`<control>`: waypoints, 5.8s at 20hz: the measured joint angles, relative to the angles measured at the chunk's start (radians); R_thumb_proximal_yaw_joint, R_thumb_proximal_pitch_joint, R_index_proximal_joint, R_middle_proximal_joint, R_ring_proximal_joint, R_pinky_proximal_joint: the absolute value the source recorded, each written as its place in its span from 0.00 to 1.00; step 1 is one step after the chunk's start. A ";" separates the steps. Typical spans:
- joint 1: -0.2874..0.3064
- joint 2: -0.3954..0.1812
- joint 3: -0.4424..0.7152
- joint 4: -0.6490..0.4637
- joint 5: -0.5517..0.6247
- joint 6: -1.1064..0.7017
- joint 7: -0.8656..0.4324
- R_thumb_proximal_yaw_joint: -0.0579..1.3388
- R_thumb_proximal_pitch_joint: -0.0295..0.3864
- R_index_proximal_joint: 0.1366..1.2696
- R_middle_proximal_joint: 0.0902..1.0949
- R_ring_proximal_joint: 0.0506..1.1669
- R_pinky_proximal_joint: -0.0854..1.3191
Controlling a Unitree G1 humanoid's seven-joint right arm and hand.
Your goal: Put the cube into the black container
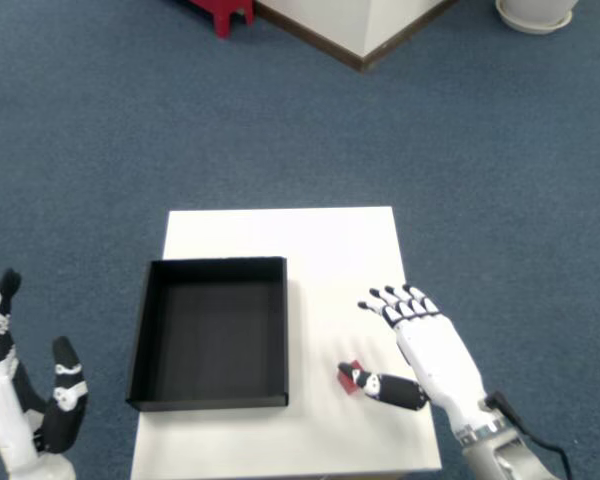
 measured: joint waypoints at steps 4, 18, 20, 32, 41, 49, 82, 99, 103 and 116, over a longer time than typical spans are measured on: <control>-0.011 -0.005 0.050 0.022 -0.001 0.046 -0.042 0.36 0.02 0.17 0.10 0.13 0.04; -0.052 -0.037 0.105 0.270 -0.073 0.187 -0.122 0.39 0.03 0.17 0.09 0.12 0.04; -0.058 -0.044 0.109 0.318 -0.087 0.205 -0.143 0.39 0.03 0.17 0.10 0.12 0.04; -0.135 -0.099 0.117 0.560 -0.130 0.321 -0.236 0.40 0.05 0.19 0.11 0.13 0.05; -0.173 -0.116 0.119 0.642 -0.156 0.365 -0.265 0.40 0.07 0.22 0.13 0.14 0.05; -0.173 -0.111 0.126 0.680 -0.164 0.421 -0.265 0.39 0.07 0.23 0.14 0.14 0.06; -0.156 -0.040 0.212 0.686 -0.165 0.455 -0.344 0.32 0.38 0.30 0.15 0.15 0.04; -0.156 -0.036 0.235 0.689 -0.165 0.483 -0.354 0.54 0.65 0.47 0.16 0.14 0.04; -0.147 -0.042 0.228 0.688 -0.163 0.489 -0.353 0.98 0.54 1.00 0.26 0.18 0.14; -0.131 -0.052 0.210 0.685 -0.163 0.492 -0.370 0.97 0.50 0.84 0.22 0.18 0.19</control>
